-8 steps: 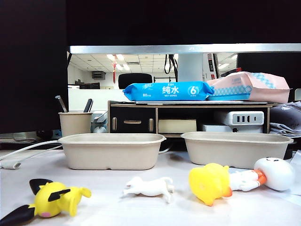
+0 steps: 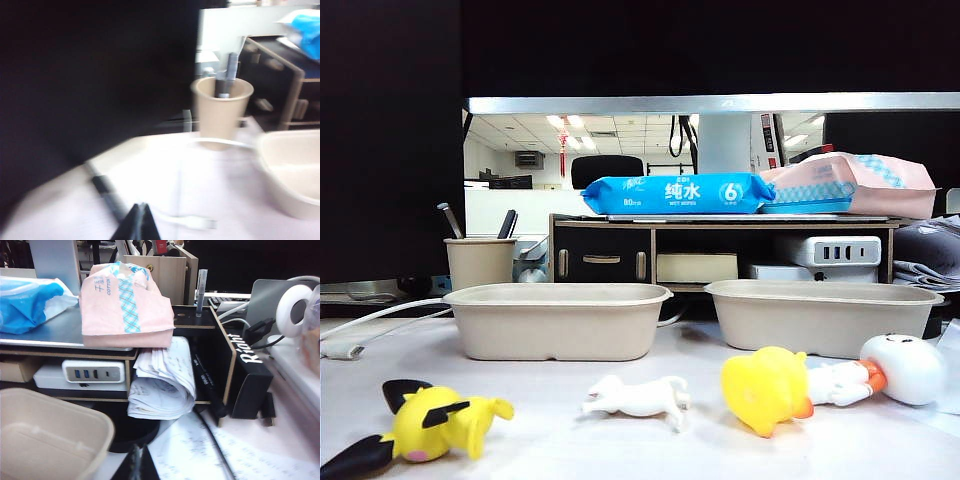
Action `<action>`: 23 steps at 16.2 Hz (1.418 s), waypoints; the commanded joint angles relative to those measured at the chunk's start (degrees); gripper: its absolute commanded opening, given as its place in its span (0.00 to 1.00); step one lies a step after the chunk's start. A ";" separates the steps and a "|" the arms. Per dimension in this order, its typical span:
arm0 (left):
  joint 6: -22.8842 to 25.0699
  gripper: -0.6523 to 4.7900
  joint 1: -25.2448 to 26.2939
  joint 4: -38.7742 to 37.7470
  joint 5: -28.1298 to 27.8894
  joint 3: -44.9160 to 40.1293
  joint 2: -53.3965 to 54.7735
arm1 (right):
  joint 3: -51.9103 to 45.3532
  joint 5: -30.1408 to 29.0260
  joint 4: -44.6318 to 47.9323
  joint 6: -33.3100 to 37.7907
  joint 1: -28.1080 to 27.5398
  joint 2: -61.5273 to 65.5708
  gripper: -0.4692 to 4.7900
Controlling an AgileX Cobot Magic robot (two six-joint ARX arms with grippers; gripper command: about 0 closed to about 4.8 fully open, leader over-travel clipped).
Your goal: Put the dolls with similar colors into the same paper box, while dolls with different colors go into separate paper boxes.
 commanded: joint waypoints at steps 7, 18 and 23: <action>0.07 0.11 -28.74 0.31 0.39 0.02 13.22 | 8.17 -30.42 10.03 36.24 0.37 0.37 0.08; 0.07 0.11 -38.86 0.35 0.37 0.02 15.80 | 33.11 -51.74 -4.46 22.10 26.91 47.17 0.08; 0.07 0.11 -38.86 0.33 0.37 0.04 19.21 | 45.05 -31.95 -12.61 8.44 49.55 72.72 0.08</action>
